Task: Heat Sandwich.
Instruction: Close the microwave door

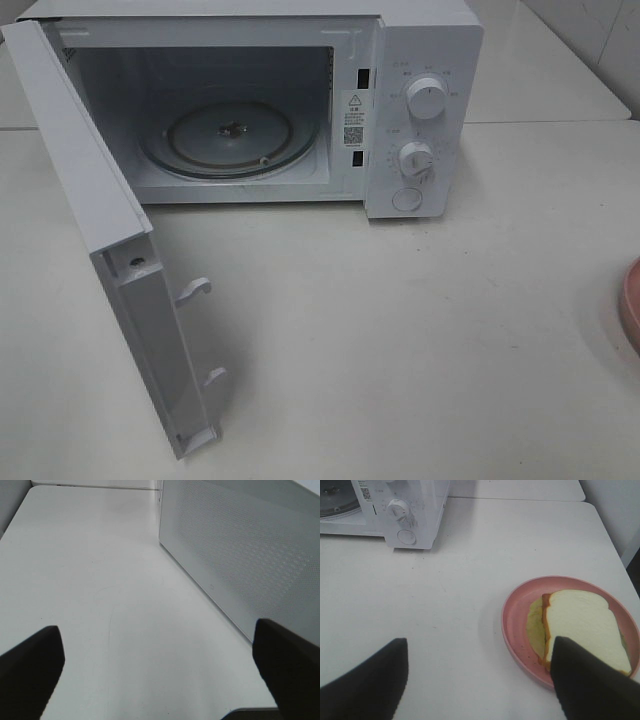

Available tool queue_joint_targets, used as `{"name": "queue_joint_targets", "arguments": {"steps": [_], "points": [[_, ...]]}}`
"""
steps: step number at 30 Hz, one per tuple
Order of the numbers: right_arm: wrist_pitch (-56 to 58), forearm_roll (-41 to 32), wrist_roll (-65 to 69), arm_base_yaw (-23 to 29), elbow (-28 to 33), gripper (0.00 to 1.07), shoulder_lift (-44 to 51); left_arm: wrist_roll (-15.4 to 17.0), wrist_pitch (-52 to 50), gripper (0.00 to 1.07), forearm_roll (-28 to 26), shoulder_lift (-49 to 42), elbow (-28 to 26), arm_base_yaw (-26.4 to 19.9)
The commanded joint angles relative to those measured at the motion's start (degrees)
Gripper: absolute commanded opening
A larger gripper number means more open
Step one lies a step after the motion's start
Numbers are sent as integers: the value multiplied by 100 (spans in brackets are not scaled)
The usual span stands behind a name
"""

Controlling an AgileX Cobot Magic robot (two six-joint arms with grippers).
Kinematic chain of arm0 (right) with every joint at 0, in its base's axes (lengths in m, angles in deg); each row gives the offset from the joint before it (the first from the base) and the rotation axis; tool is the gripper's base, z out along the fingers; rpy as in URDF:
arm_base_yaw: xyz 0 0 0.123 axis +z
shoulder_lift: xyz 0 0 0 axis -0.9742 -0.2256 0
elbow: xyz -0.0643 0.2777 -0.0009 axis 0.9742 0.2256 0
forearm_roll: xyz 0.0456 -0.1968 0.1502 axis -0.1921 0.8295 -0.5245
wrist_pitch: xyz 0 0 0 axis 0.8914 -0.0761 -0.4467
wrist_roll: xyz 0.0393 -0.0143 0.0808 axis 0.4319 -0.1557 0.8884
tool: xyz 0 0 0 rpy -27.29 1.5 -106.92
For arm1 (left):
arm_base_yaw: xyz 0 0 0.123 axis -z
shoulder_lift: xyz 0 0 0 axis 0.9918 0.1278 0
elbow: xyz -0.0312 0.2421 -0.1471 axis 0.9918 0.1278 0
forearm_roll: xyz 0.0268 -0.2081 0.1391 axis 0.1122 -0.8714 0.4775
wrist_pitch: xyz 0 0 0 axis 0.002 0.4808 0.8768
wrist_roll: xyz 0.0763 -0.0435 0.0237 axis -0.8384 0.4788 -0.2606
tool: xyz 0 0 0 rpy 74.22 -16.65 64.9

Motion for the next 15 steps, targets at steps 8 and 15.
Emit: {"name": "queue_joint_targets", "arguments": {"steps": [8,15], "points": [[-52,6,34,-23,6,75,160,6,-86,98,-115,-86,23,6],[-52,6,46,-23,6,75,160,292,-275,92,-195,172,-97,6]]}}
